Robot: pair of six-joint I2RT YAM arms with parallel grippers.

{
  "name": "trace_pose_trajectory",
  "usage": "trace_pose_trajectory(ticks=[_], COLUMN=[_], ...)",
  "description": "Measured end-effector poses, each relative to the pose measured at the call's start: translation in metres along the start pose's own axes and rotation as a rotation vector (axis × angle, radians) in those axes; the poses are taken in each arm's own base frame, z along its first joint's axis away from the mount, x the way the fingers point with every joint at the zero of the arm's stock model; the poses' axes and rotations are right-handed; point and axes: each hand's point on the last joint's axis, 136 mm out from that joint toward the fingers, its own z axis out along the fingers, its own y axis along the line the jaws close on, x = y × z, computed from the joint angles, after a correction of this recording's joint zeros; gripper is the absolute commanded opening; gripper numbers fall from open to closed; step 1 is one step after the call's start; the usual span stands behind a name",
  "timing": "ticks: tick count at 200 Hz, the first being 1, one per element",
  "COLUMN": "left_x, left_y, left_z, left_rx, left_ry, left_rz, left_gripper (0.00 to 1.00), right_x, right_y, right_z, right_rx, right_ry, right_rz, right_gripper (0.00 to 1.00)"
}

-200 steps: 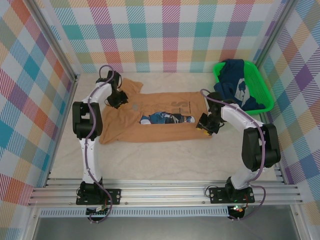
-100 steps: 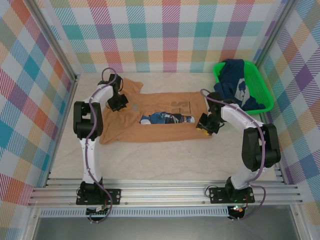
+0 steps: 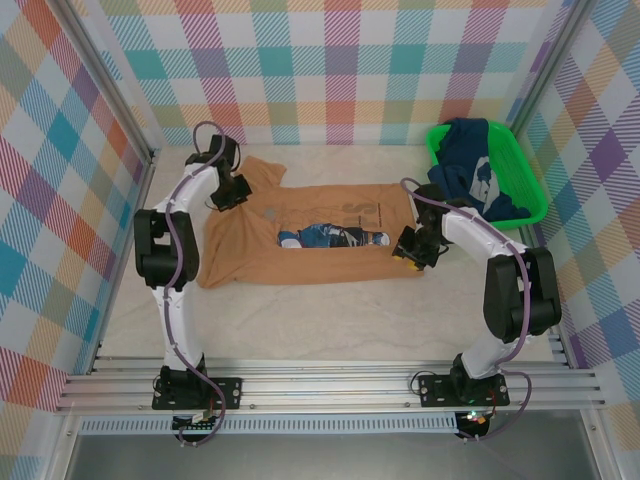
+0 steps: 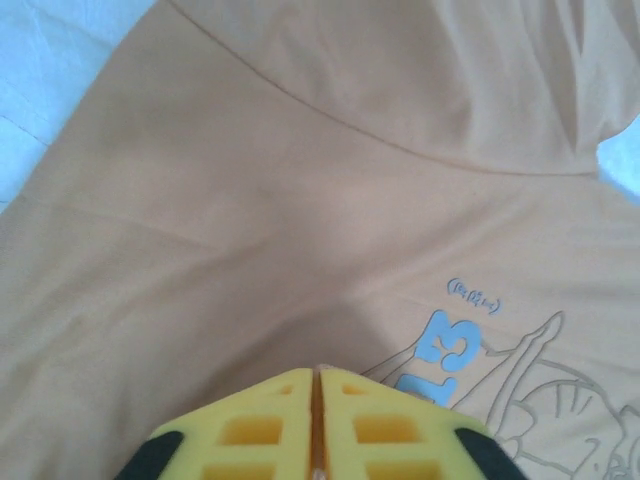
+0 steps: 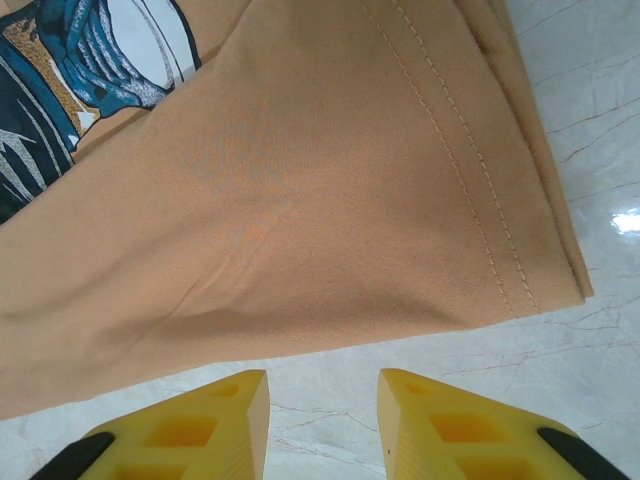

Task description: Fold and stack the t-shirts

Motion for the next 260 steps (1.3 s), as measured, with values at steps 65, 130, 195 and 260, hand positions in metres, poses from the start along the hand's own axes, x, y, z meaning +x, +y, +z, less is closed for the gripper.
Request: trace_pose_trajectory(ticks=[65, 130, 195, 260], left_x=[0.015, 0.163, 0.188, 0.195], left_y=[0.052, 0.098, 0.135, 0.165], left_z=[-0.014, -0.031, -0.015, -0.030], left_rx=[-0.239, -0.194, -0.328, -0.441], left_ry=[-0.027, 0.204, 0.193, 0.158], left_rz=[-0.094, -0.469, -0.544, -0.453], left_gripper=[0.55, 0.36, 0.28, 0.42], right_x=[0.001, 0.001, 0.001, 0.021], right_y=[0.000, -0.015, -0.036, -0.053], right_z=[0.000, 0.018, 0.050, 0.044], right_rx=[-0.001, 0.026, 0.143, 0.209], right_ry=[0.002, 0.032, 0.105, 0.126], right_rz=[0.000, 0.078, 0.146, 0.131], right_gripper=[0.32, 0.30, 0.26, 0.26])
